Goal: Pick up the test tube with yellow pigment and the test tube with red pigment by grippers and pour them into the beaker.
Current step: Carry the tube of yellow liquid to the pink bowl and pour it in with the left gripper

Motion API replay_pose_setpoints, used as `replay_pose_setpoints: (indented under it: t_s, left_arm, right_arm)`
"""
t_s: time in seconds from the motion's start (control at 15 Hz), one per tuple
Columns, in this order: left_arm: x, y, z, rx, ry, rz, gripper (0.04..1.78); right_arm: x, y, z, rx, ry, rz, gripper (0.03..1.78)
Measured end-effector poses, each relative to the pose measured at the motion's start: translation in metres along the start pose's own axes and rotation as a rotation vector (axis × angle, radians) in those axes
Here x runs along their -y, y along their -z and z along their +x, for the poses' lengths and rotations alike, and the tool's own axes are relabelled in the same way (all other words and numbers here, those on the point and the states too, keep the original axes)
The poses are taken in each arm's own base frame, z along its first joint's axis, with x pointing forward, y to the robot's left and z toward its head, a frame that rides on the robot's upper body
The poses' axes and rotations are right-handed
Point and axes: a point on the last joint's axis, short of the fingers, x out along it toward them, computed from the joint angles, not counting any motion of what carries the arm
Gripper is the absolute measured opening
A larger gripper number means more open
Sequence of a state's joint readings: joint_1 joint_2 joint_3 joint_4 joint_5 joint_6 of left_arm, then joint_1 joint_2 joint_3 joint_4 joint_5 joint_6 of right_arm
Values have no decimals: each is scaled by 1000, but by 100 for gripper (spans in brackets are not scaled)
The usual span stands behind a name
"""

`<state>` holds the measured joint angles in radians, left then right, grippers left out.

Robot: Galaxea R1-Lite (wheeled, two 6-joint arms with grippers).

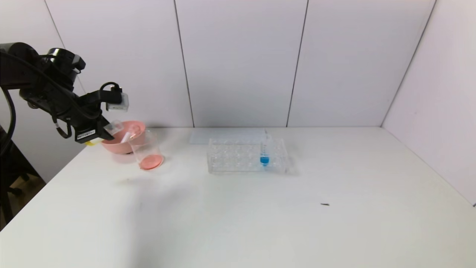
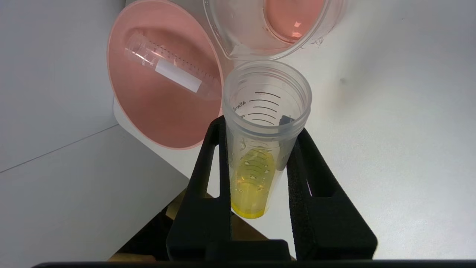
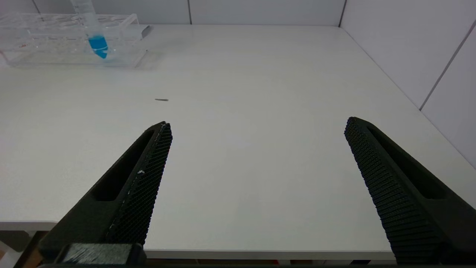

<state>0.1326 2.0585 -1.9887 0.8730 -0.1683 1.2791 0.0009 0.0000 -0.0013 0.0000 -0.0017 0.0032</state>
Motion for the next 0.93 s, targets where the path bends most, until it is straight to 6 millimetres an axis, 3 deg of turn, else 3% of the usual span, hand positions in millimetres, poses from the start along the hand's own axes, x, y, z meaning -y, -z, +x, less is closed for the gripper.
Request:
replay_pose_setpoints:
  t_s: [0.93]
  left_arm:
    - [2,-9,3,-94,-23,98,45]
  right_arm:
    - [0,0,0,0,0,0,170]
